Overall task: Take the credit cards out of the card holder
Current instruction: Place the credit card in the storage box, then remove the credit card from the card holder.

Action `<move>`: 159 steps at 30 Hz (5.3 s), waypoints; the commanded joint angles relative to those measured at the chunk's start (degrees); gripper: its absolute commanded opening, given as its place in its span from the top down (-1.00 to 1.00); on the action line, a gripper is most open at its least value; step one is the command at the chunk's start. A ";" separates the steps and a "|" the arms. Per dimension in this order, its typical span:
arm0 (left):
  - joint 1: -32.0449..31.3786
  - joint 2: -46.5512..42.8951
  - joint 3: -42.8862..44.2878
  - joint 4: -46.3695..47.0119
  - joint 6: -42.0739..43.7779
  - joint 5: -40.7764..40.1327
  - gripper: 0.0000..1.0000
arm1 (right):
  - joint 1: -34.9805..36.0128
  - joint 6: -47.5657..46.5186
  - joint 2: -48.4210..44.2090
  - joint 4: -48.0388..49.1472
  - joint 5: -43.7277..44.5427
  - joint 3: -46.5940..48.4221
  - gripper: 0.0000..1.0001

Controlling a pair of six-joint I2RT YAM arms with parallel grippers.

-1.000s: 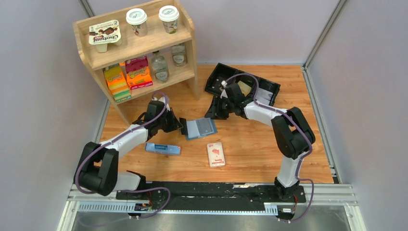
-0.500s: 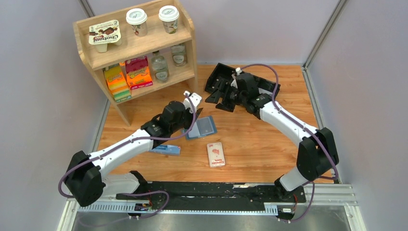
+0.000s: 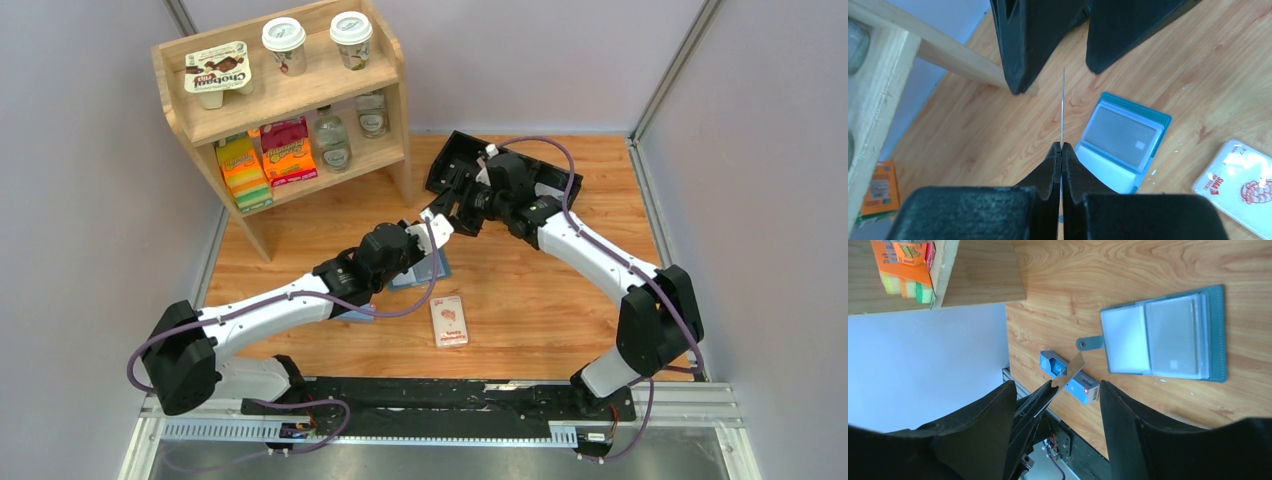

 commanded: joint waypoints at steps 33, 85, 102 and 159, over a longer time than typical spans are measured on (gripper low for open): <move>21.93 -6.62 -6.77 -5.59 -46.85 18.37 -0.29 | -9.60 -9.15 18.28 26.46 21.99 5.05 1.00; 23.77 15.35 6.15 -18.07 -50.81 25.49 0.05 | 4.28 -22.16 7.75 9.59 12.95 -7.42 -0.09; 23.77 22.21 5.62 -21.67 -51.25 23.46 0.11 | 9.38 -25.14 14.25 8.98 14.79 -6.02 -0.04; 24.21 15.90 0.80 -15.96 -54.23 25.59 0.21 | 12.55 -22.87 22.51 13.90 -3.84 1.19 -0.09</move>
